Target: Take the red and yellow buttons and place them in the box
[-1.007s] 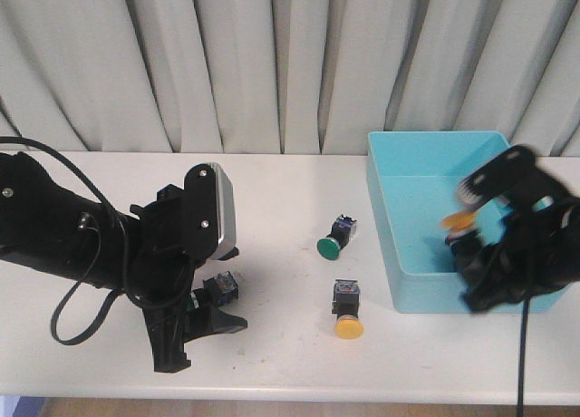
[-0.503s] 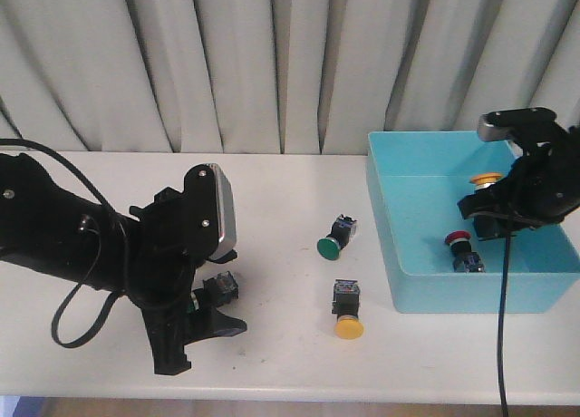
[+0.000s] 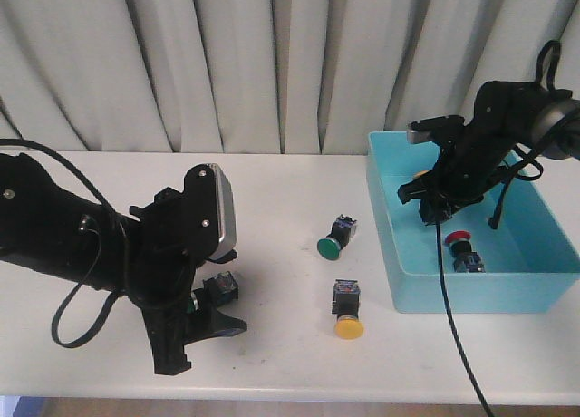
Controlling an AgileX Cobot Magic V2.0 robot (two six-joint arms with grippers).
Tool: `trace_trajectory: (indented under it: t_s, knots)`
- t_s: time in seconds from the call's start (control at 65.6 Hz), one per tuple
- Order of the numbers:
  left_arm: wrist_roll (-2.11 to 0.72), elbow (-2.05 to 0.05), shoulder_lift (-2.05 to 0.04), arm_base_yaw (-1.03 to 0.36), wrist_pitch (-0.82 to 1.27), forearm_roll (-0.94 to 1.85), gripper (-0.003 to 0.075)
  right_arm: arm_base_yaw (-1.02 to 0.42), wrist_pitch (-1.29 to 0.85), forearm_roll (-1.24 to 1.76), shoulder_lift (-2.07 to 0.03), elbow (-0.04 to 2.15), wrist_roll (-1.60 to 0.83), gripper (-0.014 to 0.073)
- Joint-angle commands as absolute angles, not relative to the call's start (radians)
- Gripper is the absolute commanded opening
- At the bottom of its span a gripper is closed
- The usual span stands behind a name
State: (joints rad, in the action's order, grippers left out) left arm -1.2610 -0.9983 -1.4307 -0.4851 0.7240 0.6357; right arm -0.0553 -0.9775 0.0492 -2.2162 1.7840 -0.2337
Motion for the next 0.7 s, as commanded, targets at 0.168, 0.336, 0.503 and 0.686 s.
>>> trace_trajectory:
  t_s: [0.168, 0.336, 0.503, 0.686]
  knots:
    - [-1.251, -1.025, -1.403, -0.487, 0.703, 0.668, 0.0570, -0.052, -1.033, -0.041, -2.275, 1.920, -0.150, 0.0290]
    - [-1.251, -1.025, -1.403, -0.487, 0.703, 0.668, 0.0570, -0.052, -1.021, -0.041, -2.280, 1.920, -0.152, 0.0376]
    - [-1.251, -1.025, -1.403, -0.487, 0.703, 0.668, 0.0570, -0.052, -1.053, -0.040, -2.251, 1.941, -0.152, 0.0425]
    - [-1.251, -1.025, -1.403, -0.487, 0.703, 0.668, 0.0570, -0.052, -1.110, 0.021, -2.120, 1.943, -0.152, 0.0412]
